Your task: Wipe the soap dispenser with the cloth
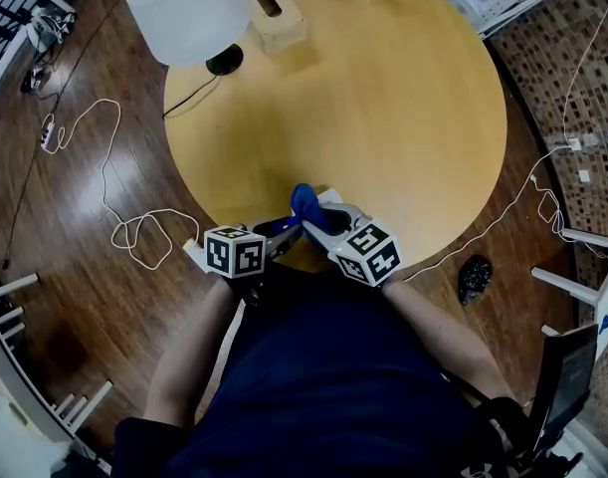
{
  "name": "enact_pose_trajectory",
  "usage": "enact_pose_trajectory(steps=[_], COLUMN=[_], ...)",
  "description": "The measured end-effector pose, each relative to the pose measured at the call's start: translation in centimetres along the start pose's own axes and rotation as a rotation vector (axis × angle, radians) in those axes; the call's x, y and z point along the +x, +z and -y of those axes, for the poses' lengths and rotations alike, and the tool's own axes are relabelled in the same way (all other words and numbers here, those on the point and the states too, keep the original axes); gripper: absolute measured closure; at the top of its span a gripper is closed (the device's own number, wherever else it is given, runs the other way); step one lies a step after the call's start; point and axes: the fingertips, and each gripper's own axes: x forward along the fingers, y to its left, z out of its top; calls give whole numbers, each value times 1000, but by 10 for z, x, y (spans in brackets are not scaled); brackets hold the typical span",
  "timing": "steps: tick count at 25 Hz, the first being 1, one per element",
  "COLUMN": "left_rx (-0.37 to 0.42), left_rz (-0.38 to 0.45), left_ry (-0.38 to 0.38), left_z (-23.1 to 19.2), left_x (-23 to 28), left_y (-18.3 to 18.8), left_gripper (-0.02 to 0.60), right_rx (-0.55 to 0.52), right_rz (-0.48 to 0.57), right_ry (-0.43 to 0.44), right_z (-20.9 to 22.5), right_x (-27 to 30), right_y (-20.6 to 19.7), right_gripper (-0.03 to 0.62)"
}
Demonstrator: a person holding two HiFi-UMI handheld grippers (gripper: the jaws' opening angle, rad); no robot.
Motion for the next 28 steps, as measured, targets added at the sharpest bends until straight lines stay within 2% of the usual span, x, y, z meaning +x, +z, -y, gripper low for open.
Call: enact_pose_trajectory(steps=[2, 11, 15, 17, 20, 25, 28], left_rx=[-7, -43, -29, -23, -21, -29, -66], left_rz=[-4, 19, 13, 9, 8, 11, 11], left_ry=[4, -4, -1, 0, -1, 2, -1], left_z=[-1, -3, -2, -1, 0, 2, -1], left_x=[1, 1, 0, 1, 2, 7, 8], left_y=[-1, -5, -3, -2, -1, 2, 0], left_gripper=[445, 445, 445, 445, 446, 445, 445], right_rx=[-19, 260, 323, 328, 245, -18, -14], right_rz=[-14, 9, -35, -14, 44, 52, 83], right_ry=[1, -192, -206, -203, -163, 23, 40], right_z=[-3, 94, 110, 106, 75, -3, -4], right_x=[4, -23, -27, -32, -37, -14, -10], right_y=[-7, -50, -67, -63, -38, -19, -24], right_gripper=[494, 494, 493, 493, 493, 493, 493])
